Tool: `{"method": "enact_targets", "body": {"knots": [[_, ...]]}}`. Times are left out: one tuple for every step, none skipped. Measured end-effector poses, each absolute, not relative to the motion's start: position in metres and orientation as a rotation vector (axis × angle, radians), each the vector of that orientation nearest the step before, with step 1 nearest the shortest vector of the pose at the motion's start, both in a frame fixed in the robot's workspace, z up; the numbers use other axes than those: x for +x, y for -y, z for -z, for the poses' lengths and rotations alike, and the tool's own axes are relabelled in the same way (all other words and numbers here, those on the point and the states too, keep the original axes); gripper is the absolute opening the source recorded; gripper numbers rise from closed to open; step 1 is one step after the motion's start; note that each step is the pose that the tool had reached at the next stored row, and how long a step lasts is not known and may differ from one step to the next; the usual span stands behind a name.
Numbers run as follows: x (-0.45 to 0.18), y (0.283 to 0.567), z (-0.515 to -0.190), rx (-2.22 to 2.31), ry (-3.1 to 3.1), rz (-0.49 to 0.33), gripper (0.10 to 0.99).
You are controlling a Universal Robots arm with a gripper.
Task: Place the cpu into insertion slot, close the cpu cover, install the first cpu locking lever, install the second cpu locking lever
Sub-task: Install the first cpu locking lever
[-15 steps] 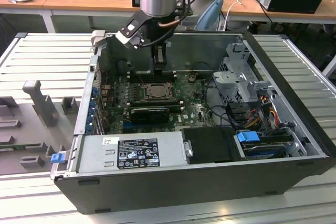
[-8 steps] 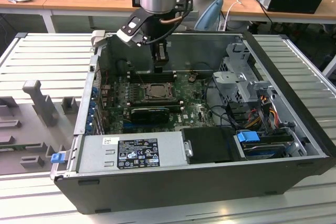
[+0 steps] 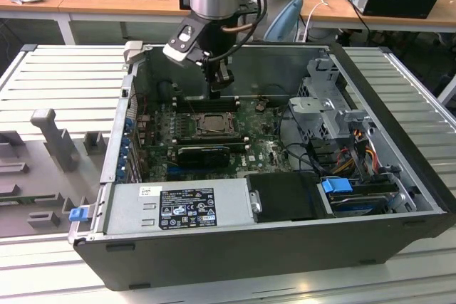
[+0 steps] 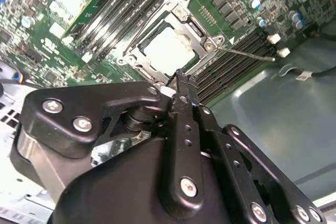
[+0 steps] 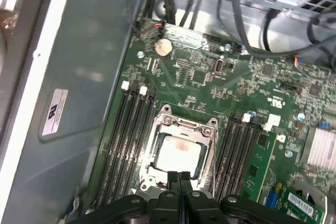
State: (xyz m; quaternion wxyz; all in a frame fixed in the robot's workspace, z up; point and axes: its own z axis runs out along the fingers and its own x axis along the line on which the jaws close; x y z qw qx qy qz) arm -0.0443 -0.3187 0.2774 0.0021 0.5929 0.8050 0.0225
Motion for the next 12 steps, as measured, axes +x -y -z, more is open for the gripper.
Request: {"method": "enact_targets", "body": {"knots": [[-0.0443, 0.3187, -0.2774, 1.831, -2.547, -0.071, 0.106], [-0.0443, 0.3187, -0.2773, 1.809, -2.563, -0.071, 0.106], [-0.0443, 0.3187, -0.2773, 1.799, -2.571, -0.071, 0.106], [-0.0443, 0.3187, -0.2773, 1.789, -2.578, -0.071, 0.106], [-0.0443, 0.3187, -0.2773, 1.773, -2.589, -0.071, 0.106], [-0.0443, 0.3187, -0.2773, 1.762, -2.597, -0.071, 0.106], [-0.0443, 0.3187, -0.2773, 1.754, -2.602, -0.071, 0.106], [-0.0443, 0.3187, -0.2773, 1.745, -2.609, -0.071, 0.106], [-0.0443, 0.3187, -0.2773, 1.736, -2.615, -0.071, 0.106], [-0.0443, 0.3187, -0.2773, 1.731, -2.618, -0.071, 0.106], [-0.0443, 0.3187, -0.2773, 1.725, -2.622, -0.071, 0.106], [-0.0443, 0.3187, -0.2773, 1.713, -2.631, -0.071, 0.106]]}}
